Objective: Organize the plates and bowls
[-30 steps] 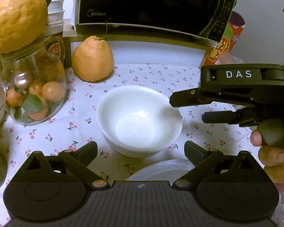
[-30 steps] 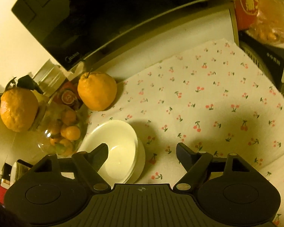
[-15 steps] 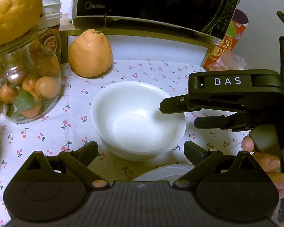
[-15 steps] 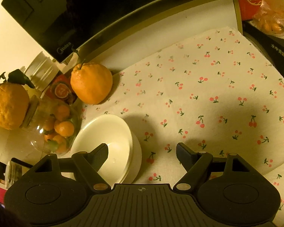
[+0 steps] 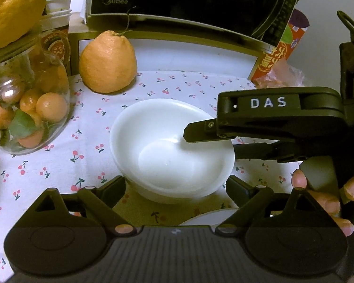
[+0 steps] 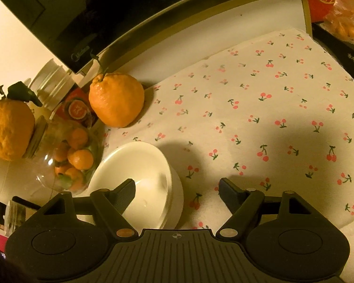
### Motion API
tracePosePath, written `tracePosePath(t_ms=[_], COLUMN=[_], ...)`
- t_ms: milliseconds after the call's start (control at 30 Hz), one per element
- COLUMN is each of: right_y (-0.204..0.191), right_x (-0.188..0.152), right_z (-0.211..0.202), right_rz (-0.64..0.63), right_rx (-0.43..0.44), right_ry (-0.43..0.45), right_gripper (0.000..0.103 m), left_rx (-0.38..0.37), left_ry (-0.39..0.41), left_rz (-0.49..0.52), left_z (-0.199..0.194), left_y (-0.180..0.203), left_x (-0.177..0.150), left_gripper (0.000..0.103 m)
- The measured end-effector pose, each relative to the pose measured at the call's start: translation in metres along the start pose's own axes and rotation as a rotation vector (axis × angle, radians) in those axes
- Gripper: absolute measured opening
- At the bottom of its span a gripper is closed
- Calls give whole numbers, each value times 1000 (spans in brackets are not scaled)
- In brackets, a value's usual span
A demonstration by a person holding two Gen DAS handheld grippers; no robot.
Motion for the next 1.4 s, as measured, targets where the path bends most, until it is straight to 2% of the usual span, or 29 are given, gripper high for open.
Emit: tracePosePath(t_ms=[67,233,433,967,1100,1267,1367,1400], right_y=[-1,-4,-9,-16,-19,-23,-24,-22], right_x=[0,-2,-6,-11,-15,-21,-24,-24], right_z=[2,7,6,-32,-46,-55,-53,-52], right_rz=[-4,-43,-114,-144,-149,-166,-177,-172], right_rx=[-6,-2,-23,-2,7,25,-3,-15], right_ry=[-4,-23,-4,46,53,39,38,38], right_gripper=[62,22,19,19,16,13,15,20], left_rx=[-1,0,-3,-22,-11,-36,-27,-24], left_ry=[0,1,2,61,75,103,85,79], left_rz=[1,5,9,62,63,53,57,51], left_z=[0,0,0,-28,-39,-52,-50,-49], left_y=[0,0,0,13,13,9,5,2], left_x=[0,1,0,-4,-7,-9,-11,-12], left_gripper=[90,90,89,89,88,86,87,87])
Point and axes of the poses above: each gripper's, at about its wrist camera, not at the fingertips, and z roughly the way its jaws point, y to its right, x to its top, the point moved 1 cm from there along z, roughly the way its jaws point, and after that the axes turned 12 degrees about -y, right-handed, at the moved point
